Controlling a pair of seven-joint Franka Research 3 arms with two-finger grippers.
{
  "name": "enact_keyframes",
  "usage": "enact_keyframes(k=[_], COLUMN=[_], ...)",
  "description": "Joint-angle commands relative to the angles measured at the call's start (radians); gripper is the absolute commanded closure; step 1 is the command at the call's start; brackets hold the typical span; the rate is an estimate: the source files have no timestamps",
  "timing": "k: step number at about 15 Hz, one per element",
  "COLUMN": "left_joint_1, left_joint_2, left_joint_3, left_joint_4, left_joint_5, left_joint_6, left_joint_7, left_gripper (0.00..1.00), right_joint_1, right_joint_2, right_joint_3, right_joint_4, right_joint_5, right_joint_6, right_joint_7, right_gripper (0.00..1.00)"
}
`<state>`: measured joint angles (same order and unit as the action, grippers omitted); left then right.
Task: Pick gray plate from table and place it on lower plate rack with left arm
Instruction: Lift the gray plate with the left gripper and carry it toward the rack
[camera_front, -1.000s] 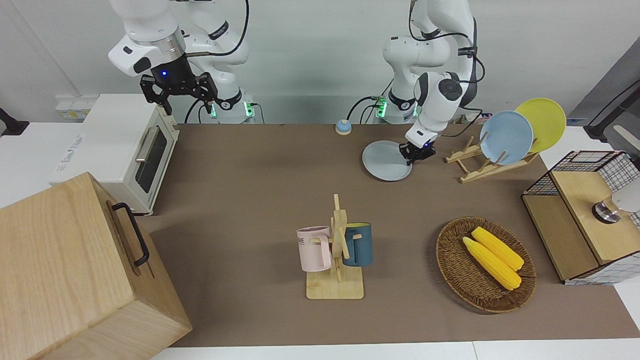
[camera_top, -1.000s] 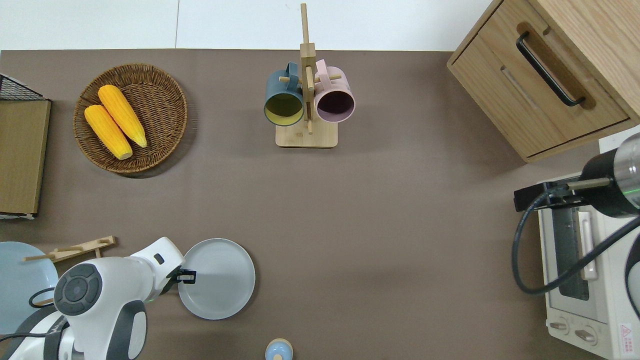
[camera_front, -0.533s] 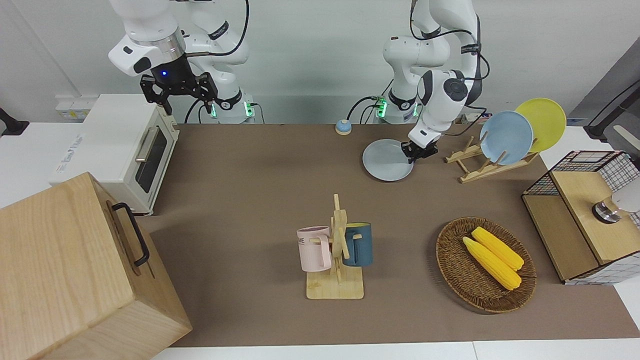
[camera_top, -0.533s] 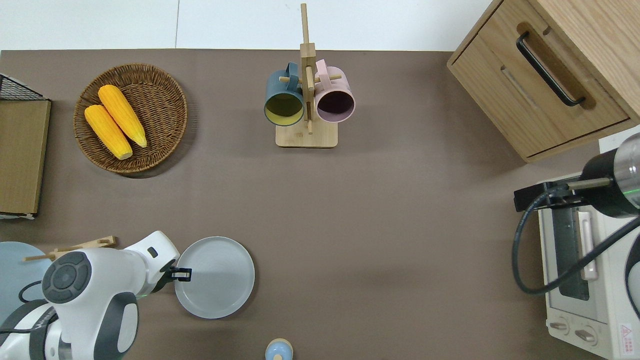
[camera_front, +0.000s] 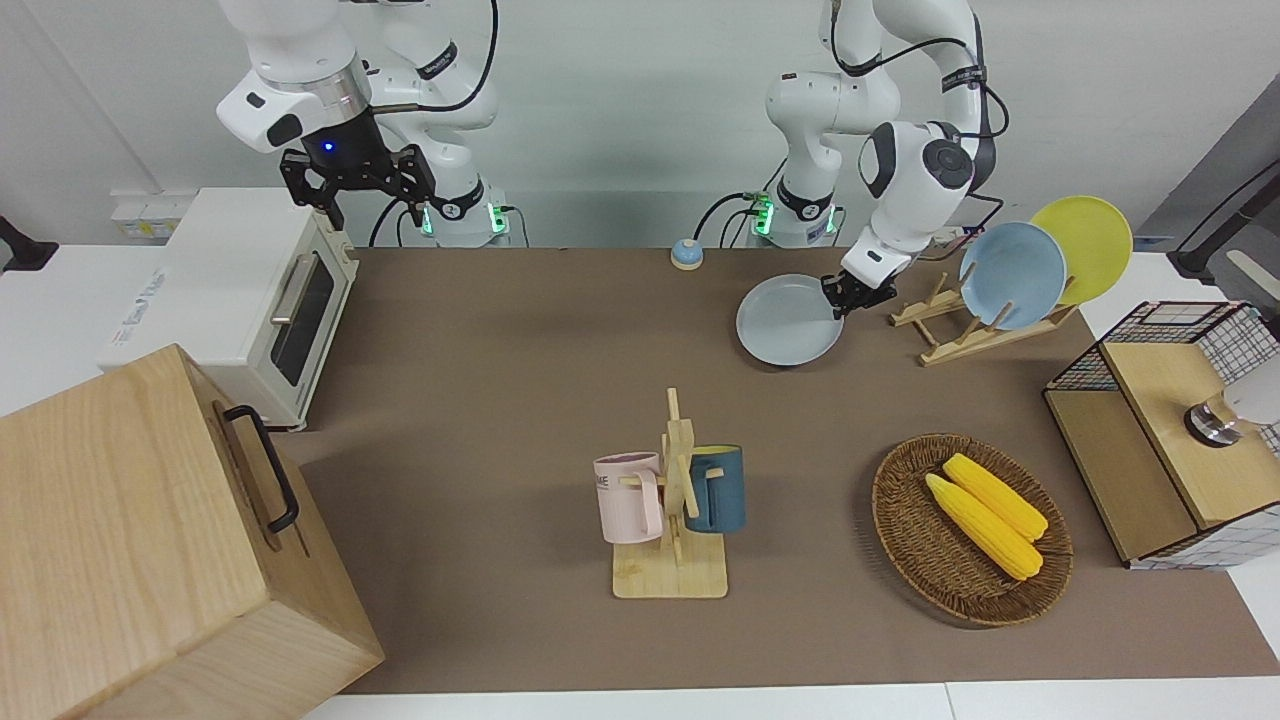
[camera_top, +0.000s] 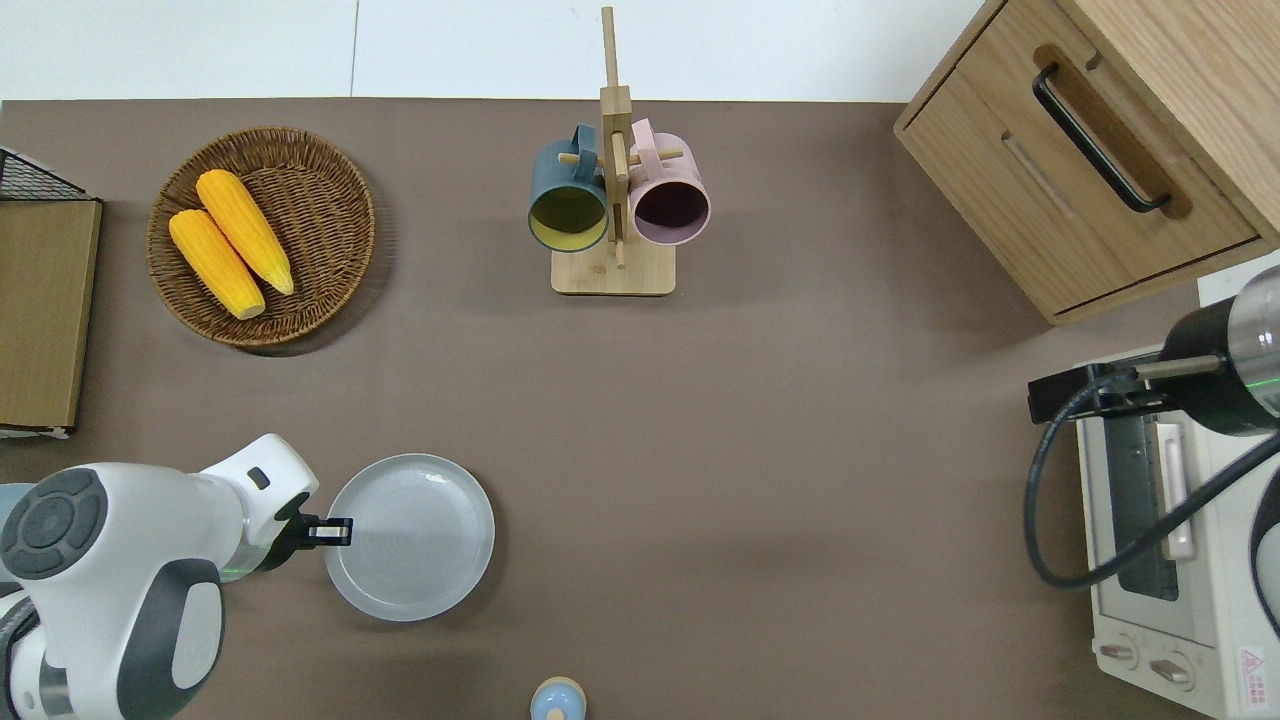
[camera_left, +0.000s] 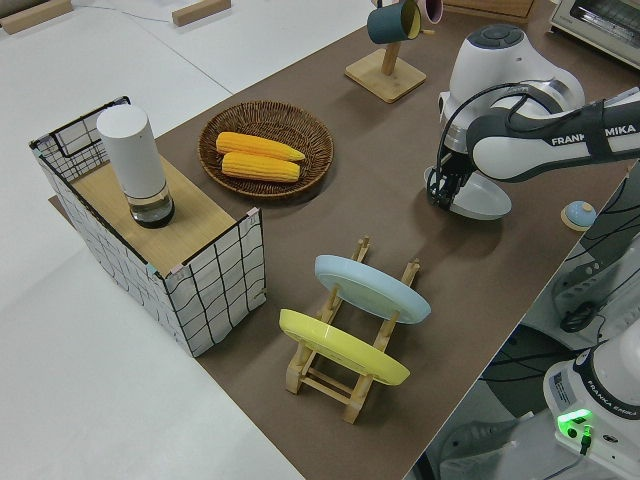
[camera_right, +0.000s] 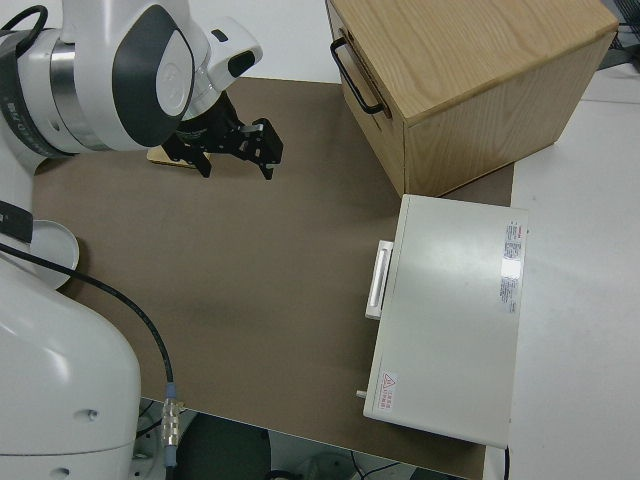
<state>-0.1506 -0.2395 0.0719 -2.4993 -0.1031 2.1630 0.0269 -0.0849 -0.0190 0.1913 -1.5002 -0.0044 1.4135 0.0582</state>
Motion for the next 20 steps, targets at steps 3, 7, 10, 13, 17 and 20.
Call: enact_keyframes(k=[3, 7, 10, 13, 17, 20], left_joint_1=[-0.004, -0.003, -0.004, -0.003, -0.004, -0.004], left_joint_2=[-0.018, -0.015, -0.009, -0.003, -0.001, -0.001], left_joint_3=[0.043, 0.069, 0.089, 0.094, 0.097, 0.097], left_joint_4=[0.098, 0.242, 0.339, 0.420, 0.471, 0.497], left_joint_5=[0.006, 0.014, 0.016, 0.020, 0.109, 0.198], left_joint_6=[-0.148, -0.311, -0.417, -0.495, -0.540, -0.570], left_joint_7=[-0.005, -0.005, -0.007, -0.009, -0.010, -0.016], left_gripper=[1.00, 1.00, 1.00, 1.00, 1.00, 1.00], right_joint_1=[-0.007, -0.007, -0.007, -0.007, -0.007, -0.007], right_joint_2=[-0.002, -0.002, -0.002, -0.002, -0.002, -0.002], right_joint_3=[0.007, 0.007, 0.007, 0.007, 0.007, 0.007], right_joint_4=[0.006, 0.006, 0.006, 0.006, 0.006, 0.006], right_joint_5=[0.007, 0.007, 0.007, 0.007, 0.007, 0.007], right_joint_6=[-0.014, -0.014, -0.014, -0.013, -0.014, -0.014], right_joint_7=[-0.001, 0.000, 0.000, -0.001, 0.000, 0.000], right_gripper=[0.013, 0.011, 0.011, 0.013, 0.011, 0.011])
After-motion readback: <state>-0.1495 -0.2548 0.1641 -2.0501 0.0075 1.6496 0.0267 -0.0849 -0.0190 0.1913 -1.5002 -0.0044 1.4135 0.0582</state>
